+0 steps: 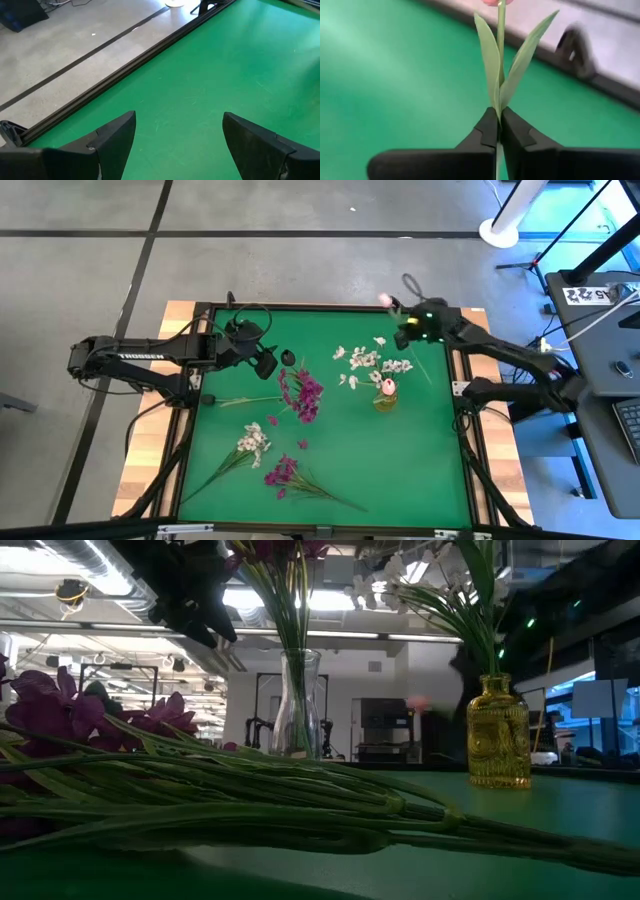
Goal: Sort flowers into vase by color
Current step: Put the pink tulip into the yellow vase
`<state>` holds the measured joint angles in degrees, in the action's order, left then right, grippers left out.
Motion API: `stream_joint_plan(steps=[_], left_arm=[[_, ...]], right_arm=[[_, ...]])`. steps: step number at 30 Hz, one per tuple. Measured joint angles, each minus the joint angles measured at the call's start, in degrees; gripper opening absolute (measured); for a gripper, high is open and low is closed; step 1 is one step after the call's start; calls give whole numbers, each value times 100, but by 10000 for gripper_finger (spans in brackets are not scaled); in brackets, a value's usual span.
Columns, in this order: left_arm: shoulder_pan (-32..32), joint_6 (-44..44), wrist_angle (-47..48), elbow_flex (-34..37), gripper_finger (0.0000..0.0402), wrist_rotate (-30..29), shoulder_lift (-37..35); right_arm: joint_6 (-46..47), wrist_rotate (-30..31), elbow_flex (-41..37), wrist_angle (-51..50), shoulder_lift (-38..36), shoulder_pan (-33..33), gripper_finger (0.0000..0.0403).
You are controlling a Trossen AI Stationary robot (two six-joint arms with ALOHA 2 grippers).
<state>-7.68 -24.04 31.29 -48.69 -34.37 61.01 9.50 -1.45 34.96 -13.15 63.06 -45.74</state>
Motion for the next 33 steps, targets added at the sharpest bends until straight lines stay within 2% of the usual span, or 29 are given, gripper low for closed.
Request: stream_joint_plan(steps=[10,13,18,24,33], left_arm=[[-2,-89,2,-2,292,-2,0],[0,-89,2,-2,292,-2,0],[-2,-89,0,0,292,-131,0],[-2,-88,0,-1,292,-143,0],[-2,-87,0,-2,292,-151,0]], right_arm=[[229,-255,8,-509,-2955,-4,3],[257,-620,9,-395,-3802,-4,3],[696,-1331,17,473,-4977,-2,2],[1154,-2180,17,1231,-5702,-2,2],[1914,-2784,-9,1728,-6107,-4,1]])
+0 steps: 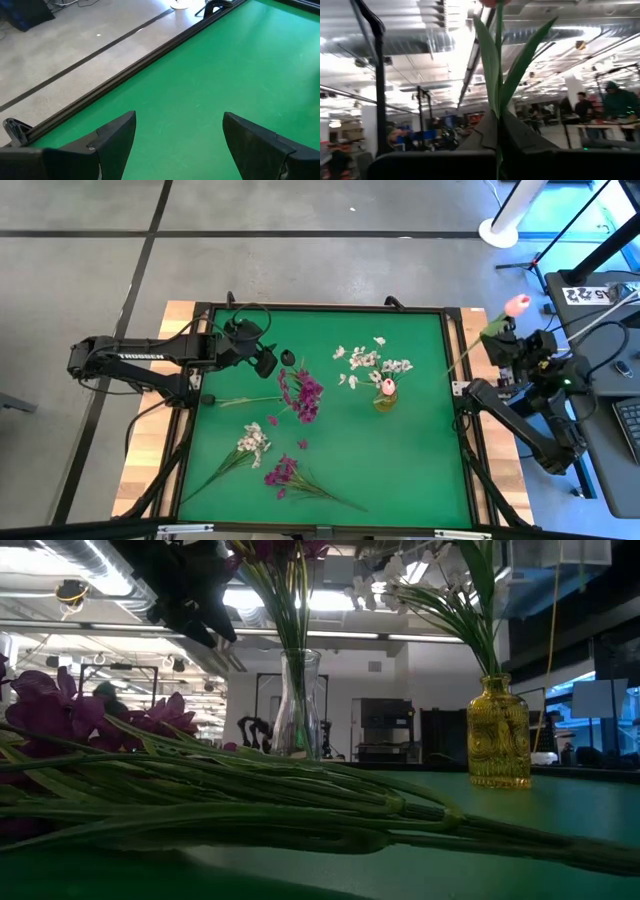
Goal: Sort flowers into vase by color
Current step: Put the pink tulip into the yellow vase
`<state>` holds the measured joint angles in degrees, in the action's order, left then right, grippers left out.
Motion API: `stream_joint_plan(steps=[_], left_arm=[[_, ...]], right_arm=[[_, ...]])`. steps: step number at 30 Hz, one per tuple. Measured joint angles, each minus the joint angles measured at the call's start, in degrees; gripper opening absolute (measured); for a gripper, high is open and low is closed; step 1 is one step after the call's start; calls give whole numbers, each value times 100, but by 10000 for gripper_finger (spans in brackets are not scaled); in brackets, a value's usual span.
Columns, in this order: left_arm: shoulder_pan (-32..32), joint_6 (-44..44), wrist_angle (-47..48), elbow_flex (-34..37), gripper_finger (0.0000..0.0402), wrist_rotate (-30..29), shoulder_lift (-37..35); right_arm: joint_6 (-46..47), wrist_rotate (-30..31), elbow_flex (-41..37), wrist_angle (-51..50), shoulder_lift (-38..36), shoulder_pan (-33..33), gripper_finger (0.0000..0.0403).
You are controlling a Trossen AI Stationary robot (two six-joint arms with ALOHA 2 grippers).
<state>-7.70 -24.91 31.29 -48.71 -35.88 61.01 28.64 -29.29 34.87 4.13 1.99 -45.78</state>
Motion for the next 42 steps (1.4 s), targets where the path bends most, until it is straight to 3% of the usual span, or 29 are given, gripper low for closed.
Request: stream_joint_plan(steps=[10,18,42], left_arm=[[0,271,87,1,292,-160,0],[1,265,127,2,292,-264,-1],[2,251,70,0,293,-264,0]], right_arm=[[1069,-452,-1044,2173,-174,1,0],[1159,-198,-1752,2638,-174,7,0],[828,293,-2572,3240,-27,7,0]])
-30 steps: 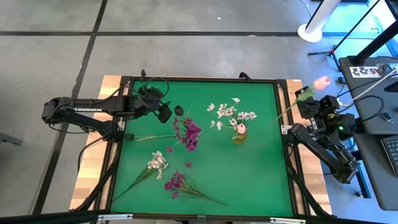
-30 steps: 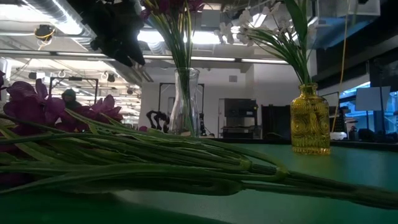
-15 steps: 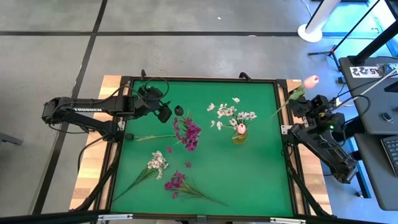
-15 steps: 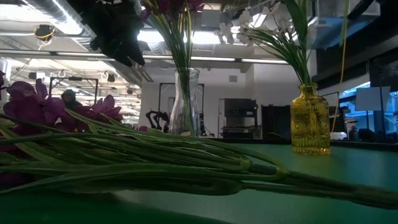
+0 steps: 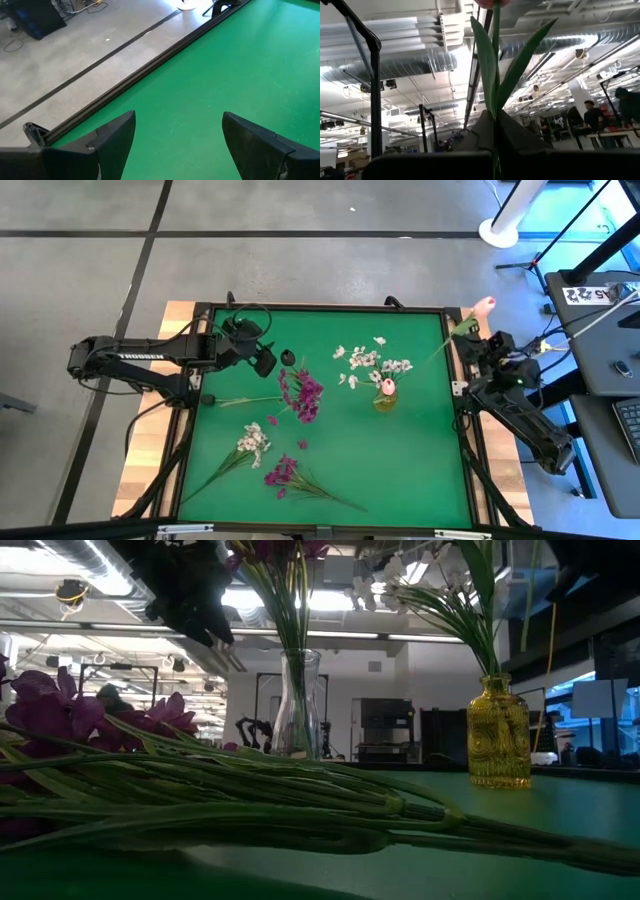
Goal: Sort flowers into vase by color
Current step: Put the pink tulip into the yellow vase
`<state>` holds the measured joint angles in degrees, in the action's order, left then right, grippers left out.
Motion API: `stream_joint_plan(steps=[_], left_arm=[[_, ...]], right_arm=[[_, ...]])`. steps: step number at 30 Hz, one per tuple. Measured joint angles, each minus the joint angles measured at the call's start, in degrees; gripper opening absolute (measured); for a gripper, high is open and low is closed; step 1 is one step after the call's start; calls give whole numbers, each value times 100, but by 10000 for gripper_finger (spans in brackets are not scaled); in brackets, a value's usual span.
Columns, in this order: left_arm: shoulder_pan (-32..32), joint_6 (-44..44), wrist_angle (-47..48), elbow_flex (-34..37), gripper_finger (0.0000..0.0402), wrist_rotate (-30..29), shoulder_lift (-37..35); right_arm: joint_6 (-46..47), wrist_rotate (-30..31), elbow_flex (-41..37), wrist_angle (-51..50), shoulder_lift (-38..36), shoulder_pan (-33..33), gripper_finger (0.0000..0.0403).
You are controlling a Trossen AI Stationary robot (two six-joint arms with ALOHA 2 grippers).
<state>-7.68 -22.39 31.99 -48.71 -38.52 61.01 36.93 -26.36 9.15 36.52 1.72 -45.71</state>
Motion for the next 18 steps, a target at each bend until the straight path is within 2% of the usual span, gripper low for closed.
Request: stream_joint_plan(steps=[5,12,18], left_arm=[[-2,2,-133,1,293,-37,0],[0,46,-260,0,293,-39,0],[0,50,-205,2,293,-39,0]], right_arm=[[-181,257,0,-40,102,0,0],[-529,537,0,85,980,15,0],[-717,676,0,931,1562,775,0]])
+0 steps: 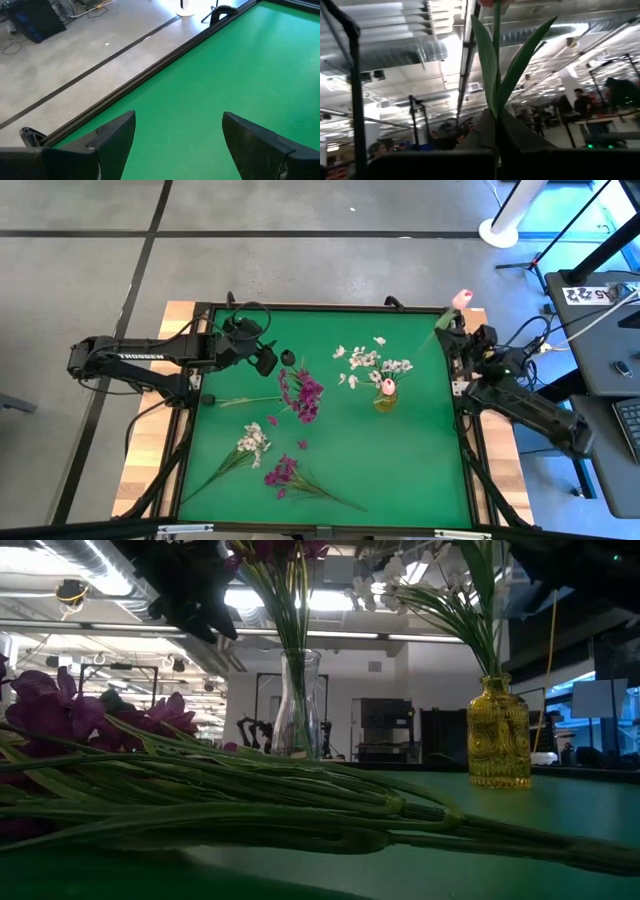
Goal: Sort flowers into vase by color
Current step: Put the pink tulip into the yellow vase
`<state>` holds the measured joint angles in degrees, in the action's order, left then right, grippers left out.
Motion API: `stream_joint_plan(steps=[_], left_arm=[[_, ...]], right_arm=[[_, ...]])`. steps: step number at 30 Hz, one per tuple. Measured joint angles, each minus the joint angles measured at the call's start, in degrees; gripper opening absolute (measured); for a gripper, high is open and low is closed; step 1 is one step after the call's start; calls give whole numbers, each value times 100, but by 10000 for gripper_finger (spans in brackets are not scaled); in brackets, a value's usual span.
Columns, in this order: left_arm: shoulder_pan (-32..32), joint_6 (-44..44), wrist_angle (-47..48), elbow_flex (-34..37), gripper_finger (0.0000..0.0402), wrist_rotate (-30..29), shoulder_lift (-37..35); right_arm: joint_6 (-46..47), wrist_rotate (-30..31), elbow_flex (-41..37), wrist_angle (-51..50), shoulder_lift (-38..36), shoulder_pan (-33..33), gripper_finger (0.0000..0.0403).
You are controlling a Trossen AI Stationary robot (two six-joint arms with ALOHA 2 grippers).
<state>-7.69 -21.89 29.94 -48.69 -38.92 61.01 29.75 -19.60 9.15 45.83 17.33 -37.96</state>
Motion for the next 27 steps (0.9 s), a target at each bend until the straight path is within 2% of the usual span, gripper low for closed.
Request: stream_joint_plan(steps=[7,11,16,27], left_arm=[[0,0,6,-1,292,0,0],[-2,-2,10,0,292,34,1],[-2,-4,72,-2,292,52,-1],[-2,-13,69,-1,292,66,0]], right_arm=[[-957,1008,16,-100,346,1515,0],[-1627,1639,271,-676,342,2191,0],[-2063,2276,695,-1504,360,2782,0],[-2424,2934,723,-1415,430,3564,0]])
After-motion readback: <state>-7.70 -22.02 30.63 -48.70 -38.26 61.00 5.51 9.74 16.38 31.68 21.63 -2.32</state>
